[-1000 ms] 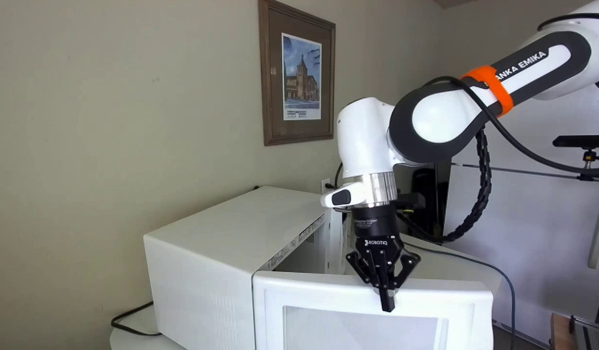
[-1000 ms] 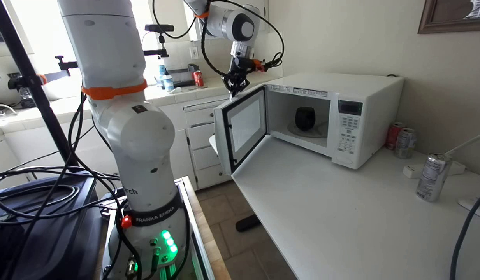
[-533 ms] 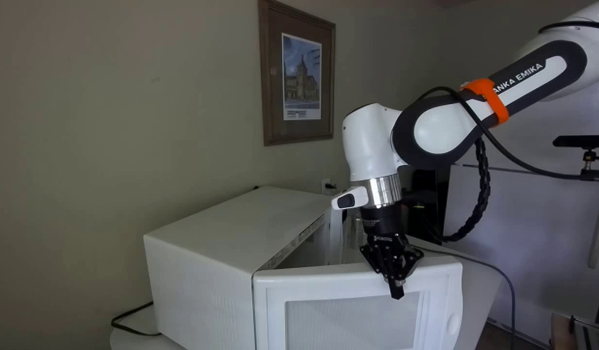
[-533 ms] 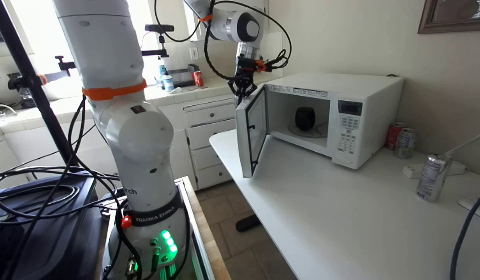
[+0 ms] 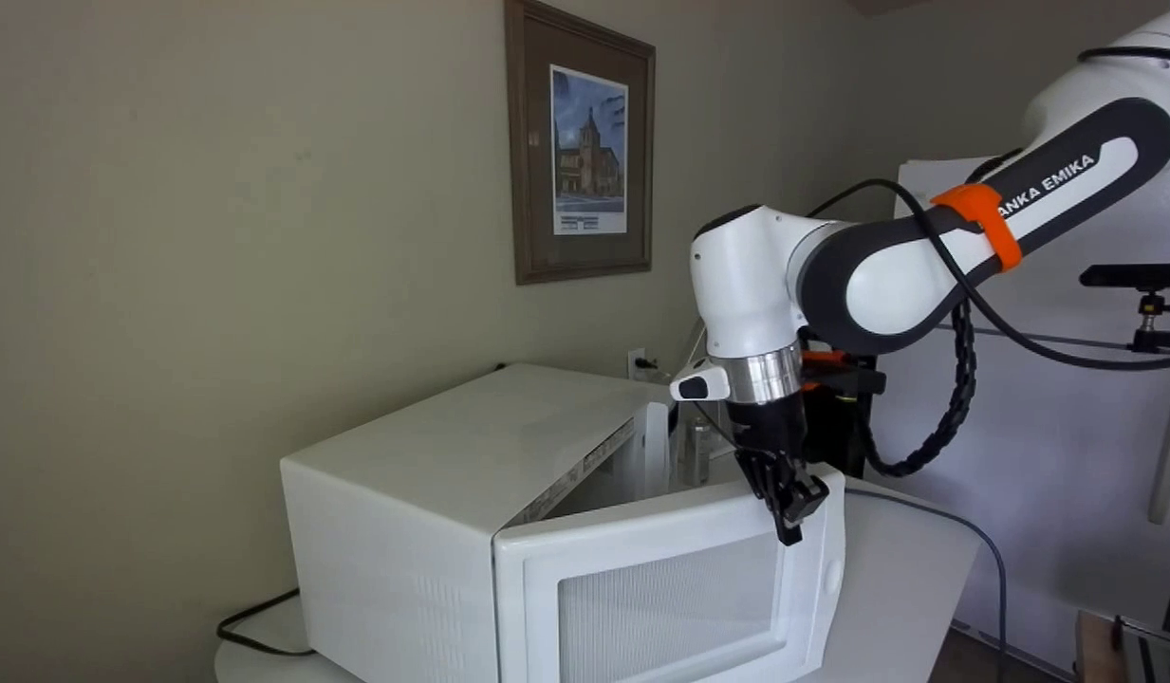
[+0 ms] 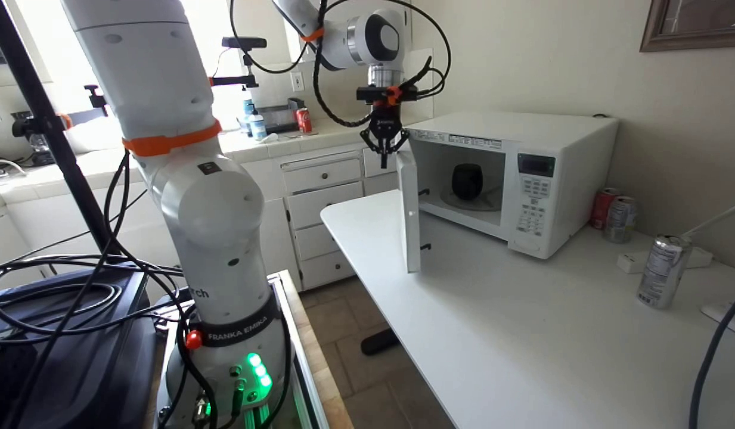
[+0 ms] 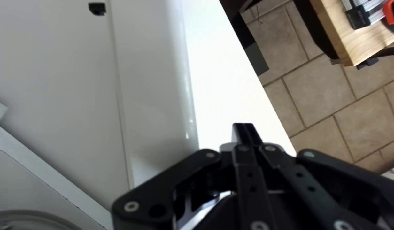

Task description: Close the door to the microwave

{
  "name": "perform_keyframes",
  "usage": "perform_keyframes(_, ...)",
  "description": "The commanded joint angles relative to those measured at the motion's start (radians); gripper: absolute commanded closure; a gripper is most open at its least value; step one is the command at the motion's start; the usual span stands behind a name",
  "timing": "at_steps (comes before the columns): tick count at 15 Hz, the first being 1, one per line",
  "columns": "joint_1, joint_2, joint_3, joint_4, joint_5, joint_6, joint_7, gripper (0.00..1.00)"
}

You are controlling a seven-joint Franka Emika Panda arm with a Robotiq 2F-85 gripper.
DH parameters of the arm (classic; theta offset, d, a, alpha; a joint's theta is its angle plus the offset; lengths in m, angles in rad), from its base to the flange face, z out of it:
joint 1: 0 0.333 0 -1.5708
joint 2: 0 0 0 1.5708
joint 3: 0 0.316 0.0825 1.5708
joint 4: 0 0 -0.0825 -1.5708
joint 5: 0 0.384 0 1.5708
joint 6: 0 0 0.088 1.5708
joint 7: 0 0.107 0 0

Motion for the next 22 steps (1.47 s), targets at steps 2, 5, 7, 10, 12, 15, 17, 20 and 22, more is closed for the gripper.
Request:
perform_keyframes(2,0.001,-0.041,0.011,-0.030,-0.190,0.009,0.217,1.00)
perform_keyframes(5,0.003,-0.017,0.003,0.000,-0.212,-0.002,0.214,0.99)
perform_keyframes(7,0.003,-0.018,0.006,-0.004,-0.257,0.000,0.252,0.99)
perform_keyframes(10,0.002,-0.023,0.007,-0.011,-0.267,0.002,0.263,0.99)
perform_keyframes(12,0.002,-0.025,0.007,-0.012,-0.268,0.002,0.264,0.99)
perform_keyframes(15,0.002,-0.026,0.007,-0.012,-0.268,0.002,0.264,1.00)
perform_keyframes(17,-0.015,-0.015,-0.006,-0.021,-0.290,0.031,0.307,1.00)
perform_keyframes(20,-0.044,0.005,-0.039,-0.051,-0.294,0.140,0.338,1.00)
perform_keyframes(22,-0.071,0.030,-0.065,-0.069,-0.318,0.255,0.369,1.00)
